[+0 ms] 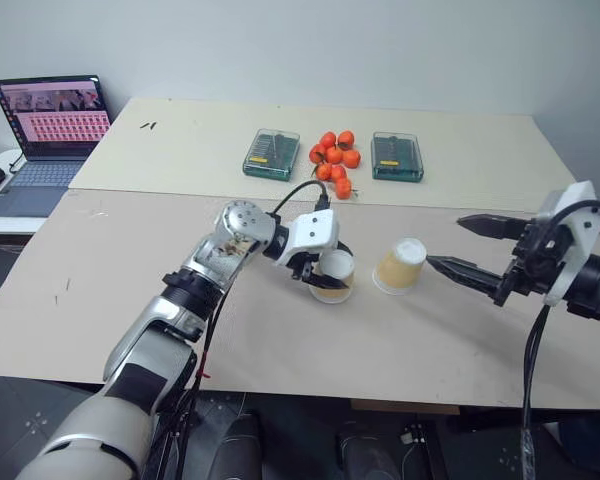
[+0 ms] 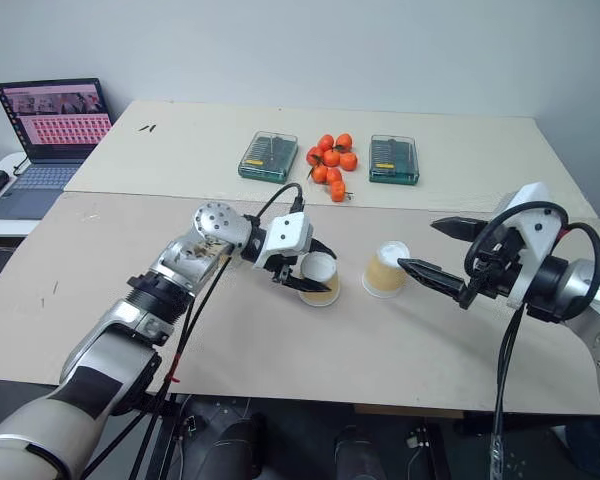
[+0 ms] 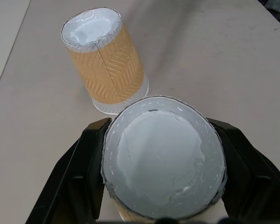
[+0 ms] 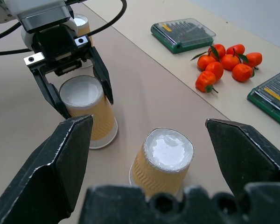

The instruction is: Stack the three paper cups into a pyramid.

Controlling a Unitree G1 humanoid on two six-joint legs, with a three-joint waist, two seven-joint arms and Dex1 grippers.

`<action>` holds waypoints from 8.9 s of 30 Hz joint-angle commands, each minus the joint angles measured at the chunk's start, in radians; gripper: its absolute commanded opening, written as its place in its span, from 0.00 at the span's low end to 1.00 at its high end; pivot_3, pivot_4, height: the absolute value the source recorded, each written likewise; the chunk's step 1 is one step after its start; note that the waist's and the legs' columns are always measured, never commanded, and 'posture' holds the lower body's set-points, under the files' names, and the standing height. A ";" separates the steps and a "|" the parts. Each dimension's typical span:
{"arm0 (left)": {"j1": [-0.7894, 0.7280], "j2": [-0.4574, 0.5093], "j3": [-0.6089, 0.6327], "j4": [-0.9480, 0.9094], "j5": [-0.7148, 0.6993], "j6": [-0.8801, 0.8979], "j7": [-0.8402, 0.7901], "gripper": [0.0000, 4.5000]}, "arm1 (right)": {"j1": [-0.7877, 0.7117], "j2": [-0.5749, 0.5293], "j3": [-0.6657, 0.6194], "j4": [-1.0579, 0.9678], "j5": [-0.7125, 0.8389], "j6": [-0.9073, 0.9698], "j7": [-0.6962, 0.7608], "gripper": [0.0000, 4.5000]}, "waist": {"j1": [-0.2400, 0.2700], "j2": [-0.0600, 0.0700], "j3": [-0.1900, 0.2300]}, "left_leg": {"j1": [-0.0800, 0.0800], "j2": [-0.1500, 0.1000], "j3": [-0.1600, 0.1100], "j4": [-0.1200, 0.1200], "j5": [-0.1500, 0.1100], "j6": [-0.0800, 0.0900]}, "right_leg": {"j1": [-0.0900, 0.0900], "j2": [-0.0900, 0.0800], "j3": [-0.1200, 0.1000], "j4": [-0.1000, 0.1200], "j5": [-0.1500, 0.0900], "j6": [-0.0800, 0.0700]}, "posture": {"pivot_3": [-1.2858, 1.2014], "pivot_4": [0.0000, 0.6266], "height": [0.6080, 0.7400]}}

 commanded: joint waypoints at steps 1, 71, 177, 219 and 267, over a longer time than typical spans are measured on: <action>-0.022 -0.023 0.031 0.007 0.001 -0.016 0.002 0.67 | -0.003 -0.025 -0.057 -0.041 0.026 0.007 -0.012 1.00 | 0.000 0.000 0.000 | 0.000 0.000 0.000 0.000 0.000 0.000 | 0.000 0.000 0.000 0.000 0.000 0.000 | 0.52 0.24 0.94; 0.527 0.099 0.579 -0.362 -0.188 0.122 0.613 0.99 | -0.308 -0.205 0.114 0.196 -0.040 0.028 0.315 1.00 | 0.000 -0.004 0.002 | 0.001 0.006 0.002 0.001 0.001 -0.001 | 0.000 0.000 -0.010 0.007 -0.001 -0.004 | 0.52 0.24 0.94; 0.360 0.661 0.718 -0.973 -0.860 0.959 0.230 0.99 | -0.182 0.022 0.230 0.639 -0.231 -0.457 0.364 1.00 | -0.007 -0.003 0.003 | 0.000 0.009 0.005 0.002 0.001 -0.001 | 0.000 0.000 -0.012 0.008 -0.005 -0.004 | 0.52 0.24 0.94; 0.341 0.630 0.662 -0.996 -0.874 0.911 0.353 1.00 | -0.544 0.244 0.388 0.990 -0.407 -0.578 0.385 0.77 | -0.006 -0.002 0.004 | 0.000 0.009 0.005 0.001 0.001 -0.001 | 0.000 0.000 -0.013 0.010 -0.005 -0.005 | 0.52 0.24 0.94; 0.580 0.538 0.596 -1.058 -0.731 0.694 0.358 1.00 | -0.878 0.308 0.682 0.415 -0.299 0.060 0.382 0.77 | -0.007 0.002 0.011 | -0.005 0.011 0.007 -0.001 0.001 -0.002 | -0.010 0.001 -0.013 0.016 -0.008 -0.009 | 0.52 0.24 0.94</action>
